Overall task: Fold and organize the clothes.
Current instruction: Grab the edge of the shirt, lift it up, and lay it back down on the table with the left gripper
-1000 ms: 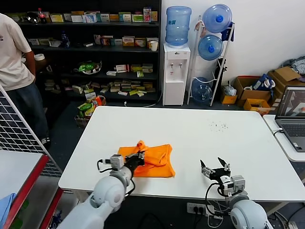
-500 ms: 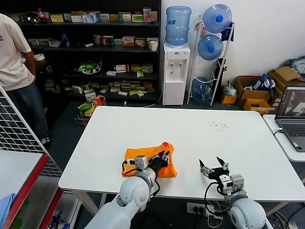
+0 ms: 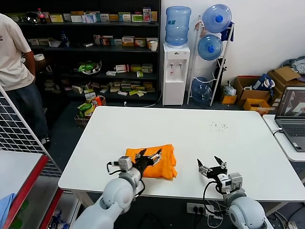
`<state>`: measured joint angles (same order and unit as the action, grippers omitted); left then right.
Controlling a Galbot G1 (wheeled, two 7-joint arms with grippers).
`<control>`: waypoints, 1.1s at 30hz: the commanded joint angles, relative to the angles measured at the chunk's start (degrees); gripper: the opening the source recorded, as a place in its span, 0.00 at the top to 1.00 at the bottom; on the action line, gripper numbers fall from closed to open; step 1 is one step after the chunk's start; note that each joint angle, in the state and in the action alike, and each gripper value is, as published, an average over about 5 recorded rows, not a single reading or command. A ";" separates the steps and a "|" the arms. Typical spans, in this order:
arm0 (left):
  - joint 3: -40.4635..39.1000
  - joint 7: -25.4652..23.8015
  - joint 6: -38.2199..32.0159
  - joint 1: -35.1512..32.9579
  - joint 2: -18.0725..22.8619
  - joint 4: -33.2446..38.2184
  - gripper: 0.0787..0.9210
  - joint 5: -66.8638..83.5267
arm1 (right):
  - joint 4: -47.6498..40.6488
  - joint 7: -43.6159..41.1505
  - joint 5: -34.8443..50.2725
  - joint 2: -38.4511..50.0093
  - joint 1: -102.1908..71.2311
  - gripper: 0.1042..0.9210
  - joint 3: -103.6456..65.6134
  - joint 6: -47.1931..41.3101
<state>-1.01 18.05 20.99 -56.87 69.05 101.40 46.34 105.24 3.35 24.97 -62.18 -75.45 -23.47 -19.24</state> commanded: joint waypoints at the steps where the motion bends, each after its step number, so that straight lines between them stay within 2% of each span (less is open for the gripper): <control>1: 9.82 -9.70 5.04 -6.80 -18.46 0.98 0.13 -0.03 | 0.42 -0.39 1.23 0.13 0.00 0.12 0.22 -0.41; 5: 11.08 -12.91 6.05 -6.76 -18.13 -2.82 0.12 0.72 | 0.82 -0.40 1.89 0.03 -0.28 0.12 0.14 -0.71; 11: 10.33 -14.00 5.28 -3.59 -15.04 -7.96 0.12 2.28 | 1.29 -0.72 1.29 0.17 -1.65 0.12 -0.47 -0.48; 26: 7.68 -14.39 5.65 -0.66 -11.76 -9.83 0.12 6.08 | 1.34 -1.03 0.90 -0.17 -2.17 0.12 -0.83 -0.31; 29: 7.60 -14.43 5.52 -0.70 -11.15 -9.69 0.17 6.32 | 1.31 -1.02 0.94 -0.17 -1.98 0.12 -0.71 -0.34; 33: 7.58 -14.42 5.35 -0.63 -10.86 -9.23 0.31 6.87 | 1.39 -0.98 1.05 -0.12 -1.94 0.12 -0.69 -0.34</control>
<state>6.45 4.44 26.16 -58.19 57.66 93.06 51.76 106.55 2.35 25.85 -62.35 -77.33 -24.16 -19.53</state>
